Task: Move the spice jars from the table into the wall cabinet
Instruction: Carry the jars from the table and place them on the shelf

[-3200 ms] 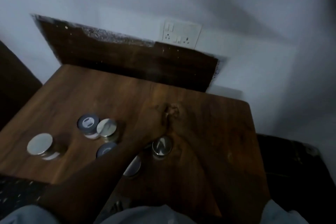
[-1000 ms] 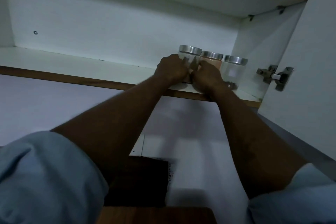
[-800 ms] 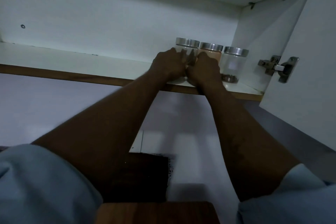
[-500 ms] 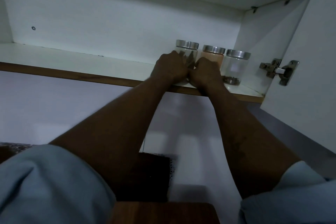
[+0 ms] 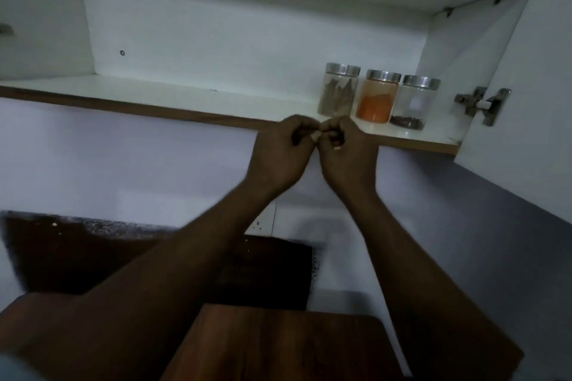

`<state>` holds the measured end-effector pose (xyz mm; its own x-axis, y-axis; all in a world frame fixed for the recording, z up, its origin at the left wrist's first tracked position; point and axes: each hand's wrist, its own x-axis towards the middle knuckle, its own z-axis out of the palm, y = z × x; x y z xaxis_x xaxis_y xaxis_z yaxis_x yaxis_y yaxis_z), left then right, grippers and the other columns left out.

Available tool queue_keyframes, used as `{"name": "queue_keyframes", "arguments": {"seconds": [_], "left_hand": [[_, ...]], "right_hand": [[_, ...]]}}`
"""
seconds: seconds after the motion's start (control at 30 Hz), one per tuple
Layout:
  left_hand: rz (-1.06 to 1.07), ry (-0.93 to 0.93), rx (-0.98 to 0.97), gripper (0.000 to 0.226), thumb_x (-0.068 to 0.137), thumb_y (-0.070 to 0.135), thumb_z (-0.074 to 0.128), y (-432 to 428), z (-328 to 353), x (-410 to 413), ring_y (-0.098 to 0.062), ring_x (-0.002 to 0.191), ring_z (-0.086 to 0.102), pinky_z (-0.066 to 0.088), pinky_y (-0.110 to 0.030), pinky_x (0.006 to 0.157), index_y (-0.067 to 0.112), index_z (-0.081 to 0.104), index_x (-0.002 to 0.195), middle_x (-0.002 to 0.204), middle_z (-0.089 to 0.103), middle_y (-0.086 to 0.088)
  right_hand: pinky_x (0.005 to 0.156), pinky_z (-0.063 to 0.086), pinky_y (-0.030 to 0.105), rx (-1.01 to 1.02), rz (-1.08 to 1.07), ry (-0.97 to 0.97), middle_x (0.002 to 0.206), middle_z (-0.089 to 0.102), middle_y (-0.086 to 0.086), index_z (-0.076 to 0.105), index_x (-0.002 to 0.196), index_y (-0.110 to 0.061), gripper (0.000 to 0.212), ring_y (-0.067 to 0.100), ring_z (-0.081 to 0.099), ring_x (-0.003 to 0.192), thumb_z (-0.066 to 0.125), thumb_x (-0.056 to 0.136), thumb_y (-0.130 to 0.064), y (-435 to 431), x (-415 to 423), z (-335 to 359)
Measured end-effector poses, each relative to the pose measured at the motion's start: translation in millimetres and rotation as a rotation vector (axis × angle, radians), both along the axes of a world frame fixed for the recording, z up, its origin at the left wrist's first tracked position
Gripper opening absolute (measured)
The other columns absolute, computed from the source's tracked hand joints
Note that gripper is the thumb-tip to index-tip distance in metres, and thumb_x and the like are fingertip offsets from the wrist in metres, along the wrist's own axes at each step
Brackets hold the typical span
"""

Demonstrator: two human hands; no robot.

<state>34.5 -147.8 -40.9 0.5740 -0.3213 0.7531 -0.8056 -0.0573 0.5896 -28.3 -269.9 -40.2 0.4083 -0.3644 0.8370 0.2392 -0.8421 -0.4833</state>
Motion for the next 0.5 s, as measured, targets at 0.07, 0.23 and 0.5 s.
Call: {"name": "queue_keyframes", "arguments": {"seconds": [0.07,0.23,0.5], "left_hand": [[-0.023,0.054,-0.059,0.019,0.094,0.024,0.066,34,-54,-17,0.001,0.093,0.07,0.059,-0.025,0.08,0.022,0.073,0.112,0.101,0.076,0.012],[0.09,0.299,0.202,0.027,0.088,0.035,0.064,122,-197,-41,-0.006,0.093,0.072,0.058,-0.034,0.083,0.026,0.072,0.112,0.1,0.077,0.008],[0.125,0.434,0.502,0.026,0.09,0.031,0.058,226,-324,-73,-0.018,0.076,0.068,0.055,-0.04,0.071,0.016,0.071,0.108,0.088,0.074,0.0]], "right_hand": [[0.068,0.053,0.02,0.046,0.071,0.039,0.083,0.07,-0.012,0.065,0.089,-0.029,0.011,0.004,0.067,0.077,0.063,0.085,-0.019,32,-12,-49],[0.069,0.048,0.017,0.215,0.19,0.447,0.084,0.071,-0.008,0.069,0.094,-0.023,0.014,0.007,0.066,0.077,0.063,0.085,-0.015,107,-33,-194],[0.071,0.054,0.04,0.199,0.302,0.889,0.091,0.071,0.007,0.067,0.096,-0.013,0.008,0.028,0.067,0.084,0.065,0.088,-0.013,194,-62,-327]]}}
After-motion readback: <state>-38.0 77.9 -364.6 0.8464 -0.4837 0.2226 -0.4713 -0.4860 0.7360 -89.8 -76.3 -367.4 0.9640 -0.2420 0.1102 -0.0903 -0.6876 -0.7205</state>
